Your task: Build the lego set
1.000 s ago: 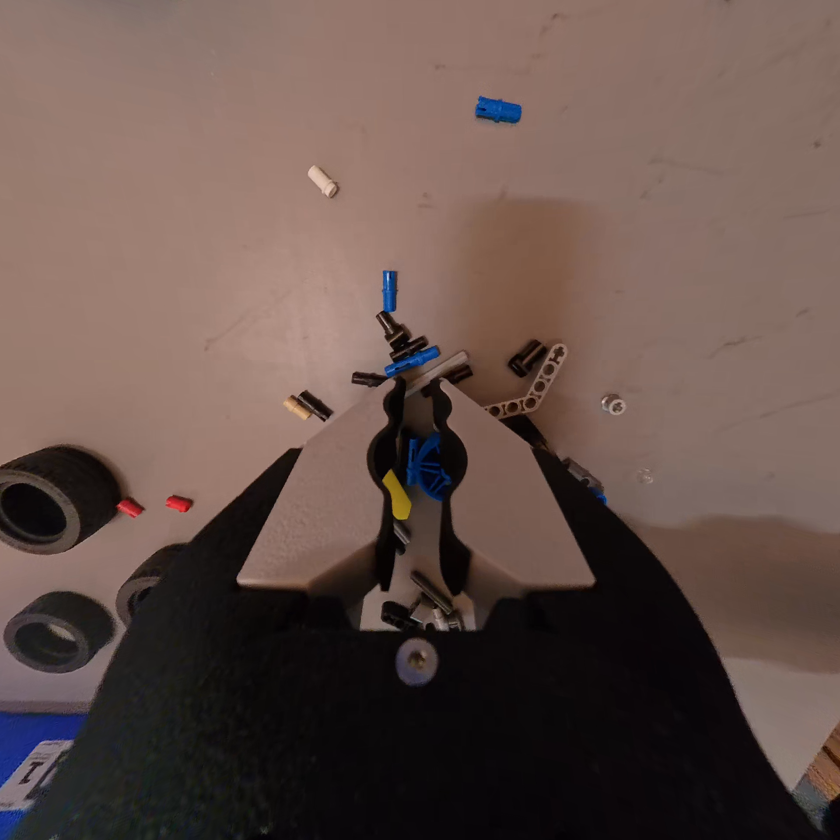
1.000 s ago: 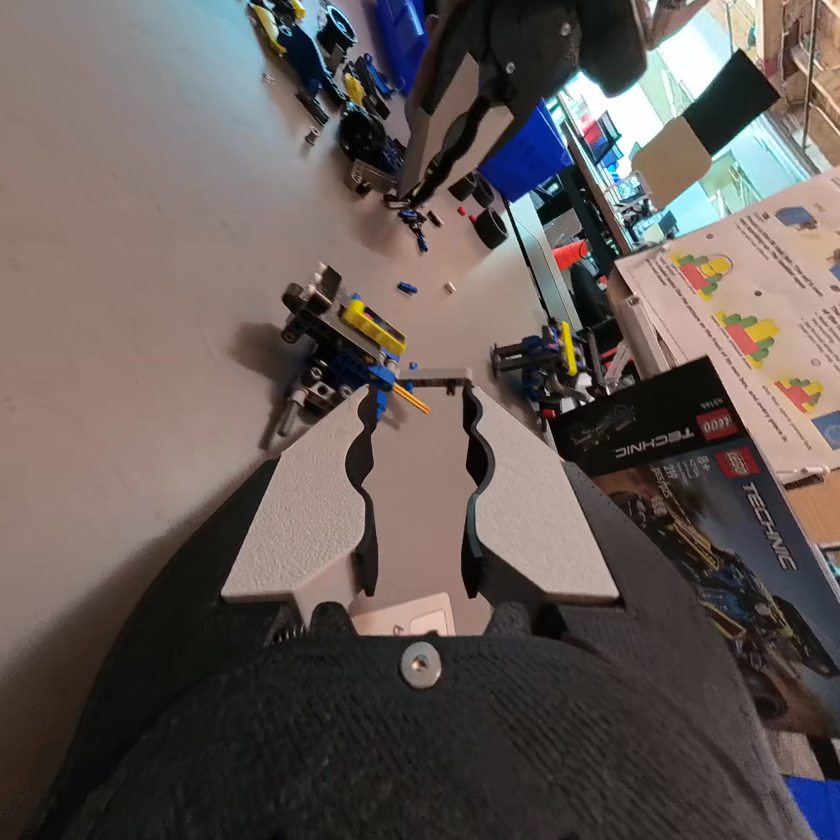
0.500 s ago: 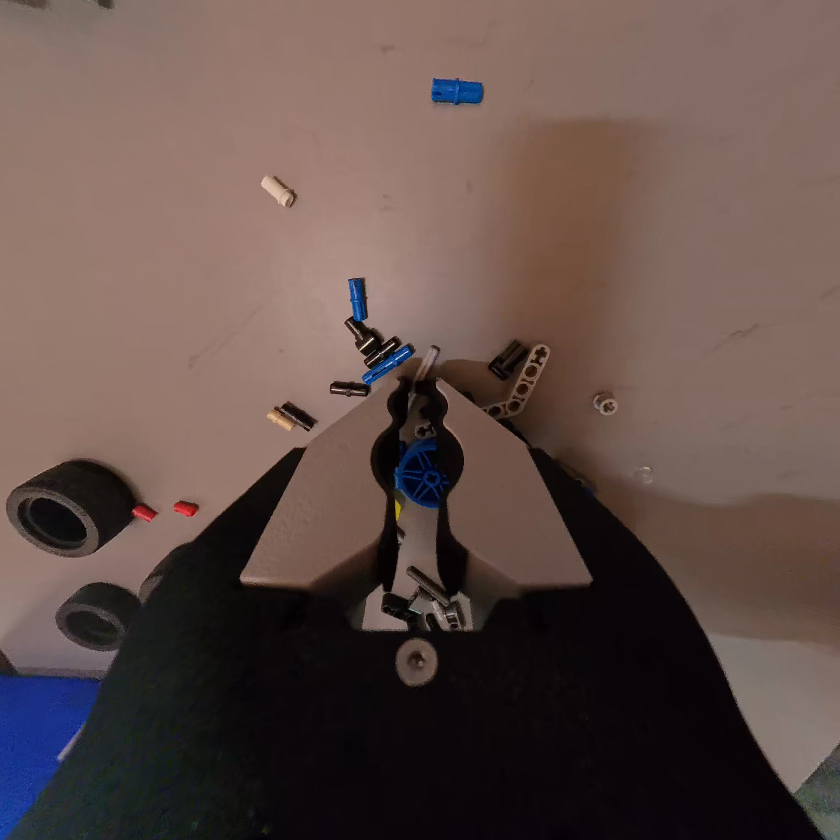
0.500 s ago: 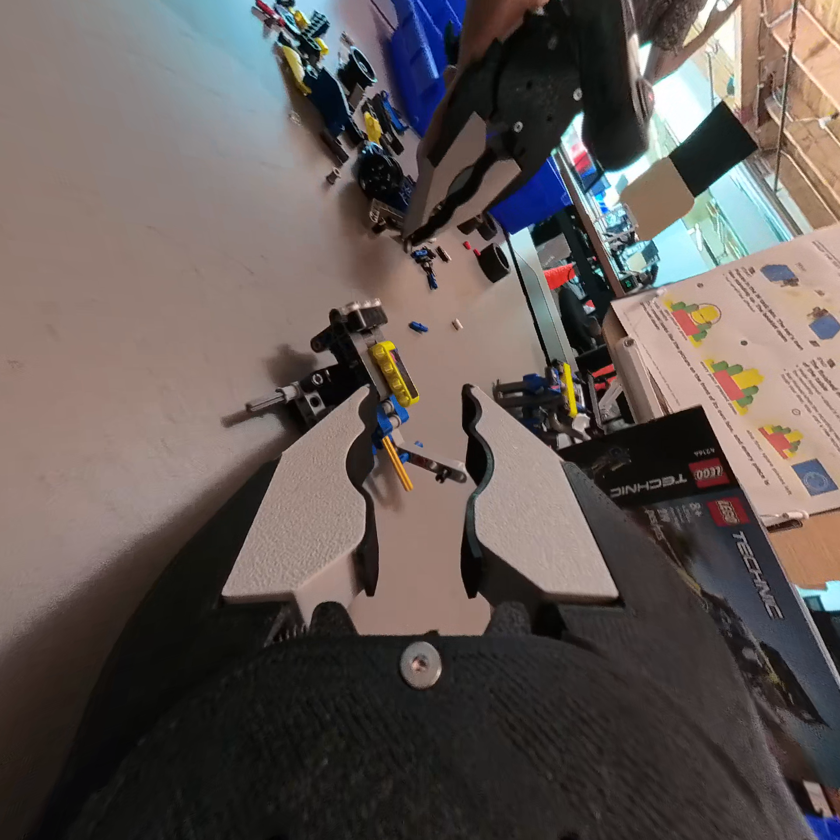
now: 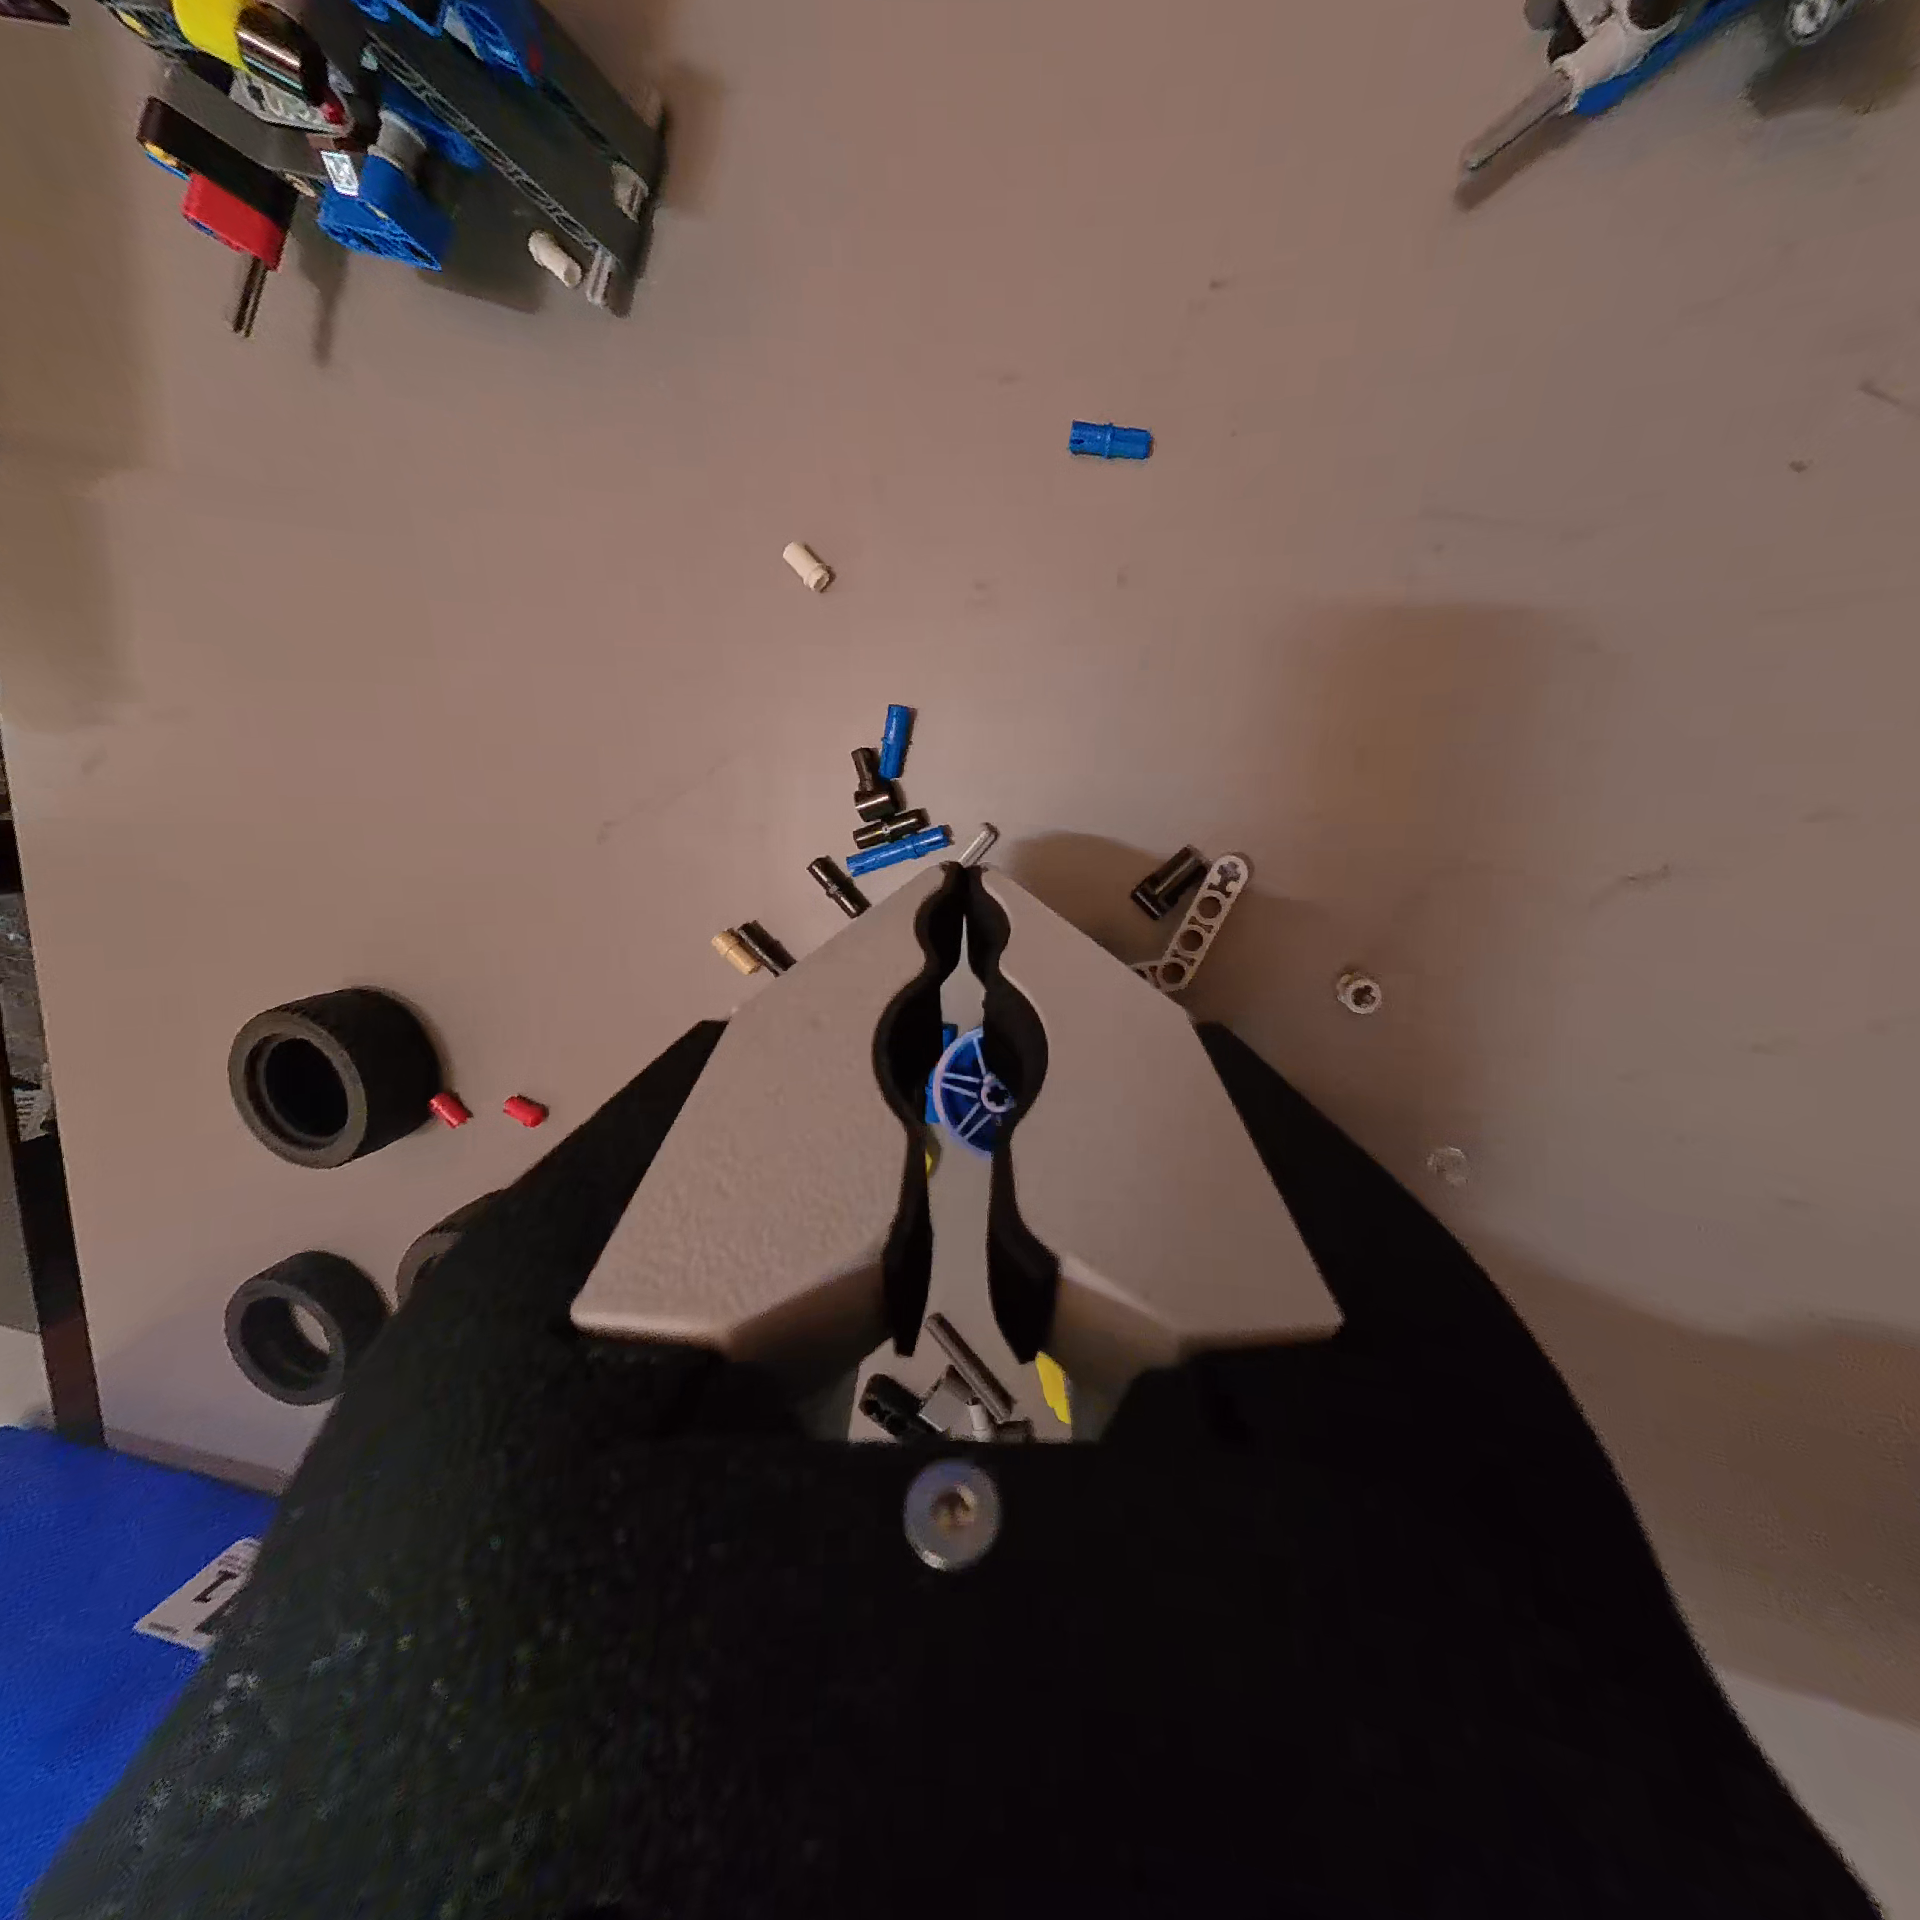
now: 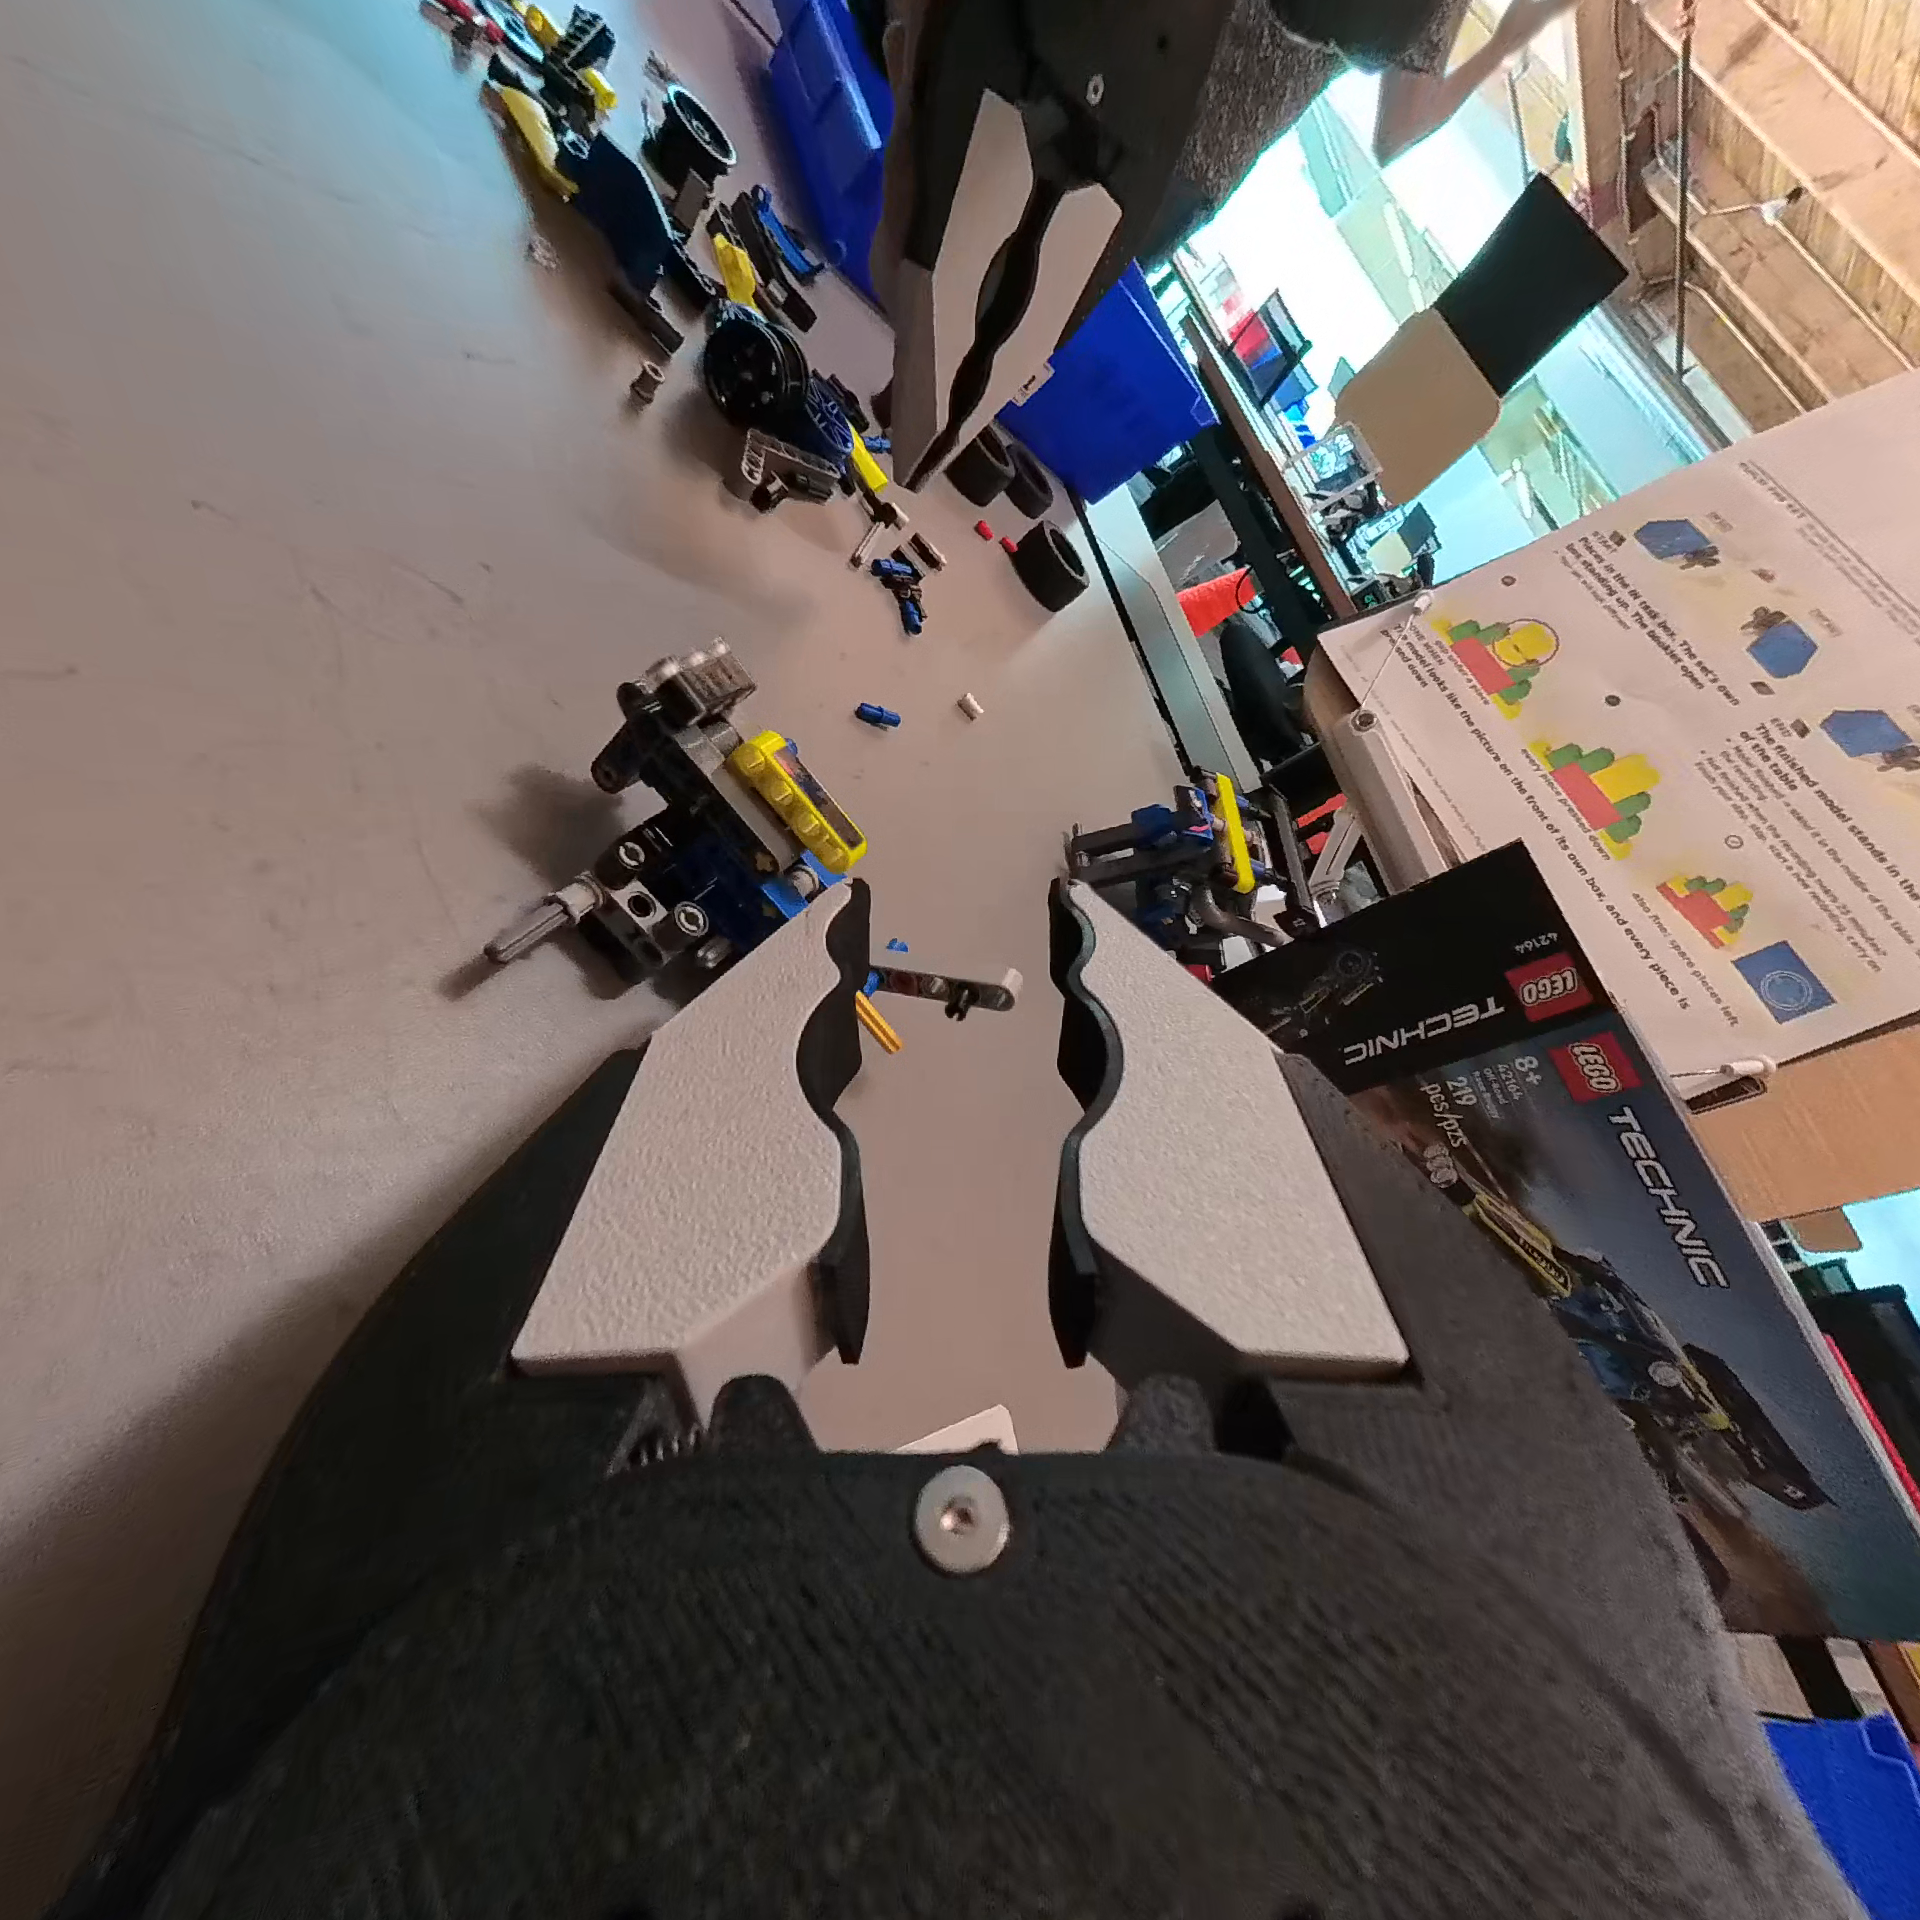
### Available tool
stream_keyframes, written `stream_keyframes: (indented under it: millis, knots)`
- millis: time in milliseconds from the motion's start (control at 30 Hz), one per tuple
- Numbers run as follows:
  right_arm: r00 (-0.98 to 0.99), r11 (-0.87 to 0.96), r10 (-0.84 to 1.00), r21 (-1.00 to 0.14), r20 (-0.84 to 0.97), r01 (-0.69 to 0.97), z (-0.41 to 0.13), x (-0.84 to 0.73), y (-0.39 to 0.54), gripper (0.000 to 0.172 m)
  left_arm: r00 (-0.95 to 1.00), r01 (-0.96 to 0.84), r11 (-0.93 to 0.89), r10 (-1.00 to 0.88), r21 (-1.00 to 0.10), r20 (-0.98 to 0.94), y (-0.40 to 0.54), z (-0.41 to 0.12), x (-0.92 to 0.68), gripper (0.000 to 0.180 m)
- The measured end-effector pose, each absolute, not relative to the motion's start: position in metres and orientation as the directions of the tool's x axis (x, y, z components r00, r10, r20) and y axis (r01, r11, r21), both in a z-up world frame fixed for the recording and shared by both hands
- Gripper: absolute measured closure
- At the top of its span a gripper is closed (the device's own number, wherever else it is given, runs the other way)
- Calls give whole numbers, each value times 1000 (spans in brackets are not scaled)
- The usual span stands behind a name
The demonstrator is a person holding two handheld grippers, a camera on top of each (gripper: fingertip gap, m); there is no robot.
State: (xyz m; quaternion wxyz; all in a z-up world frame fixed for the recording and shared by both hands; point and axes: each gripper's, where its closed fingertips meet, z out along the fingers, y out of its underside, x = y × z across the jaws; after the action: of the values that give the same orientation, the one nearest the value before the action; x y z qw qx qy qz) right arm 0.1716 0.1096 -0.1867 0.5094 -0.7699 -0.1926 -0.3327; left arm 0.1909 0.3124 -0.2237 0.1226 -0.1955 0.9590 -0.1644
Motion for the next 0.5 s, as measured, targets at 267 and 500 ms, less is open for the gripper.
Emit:
stream_keyframes:
  millis: [267,500]
  knots:
    - [703,-421,-42,-650,710,632,-190,174,108,140,-910,-269,929,-331,-254,-249,321,-235,201,180]
    - [722,-361,-8,-676,692,643,-187,163,110,139,-929,-335,926,-355,-175,-99,326,-253,192,166]
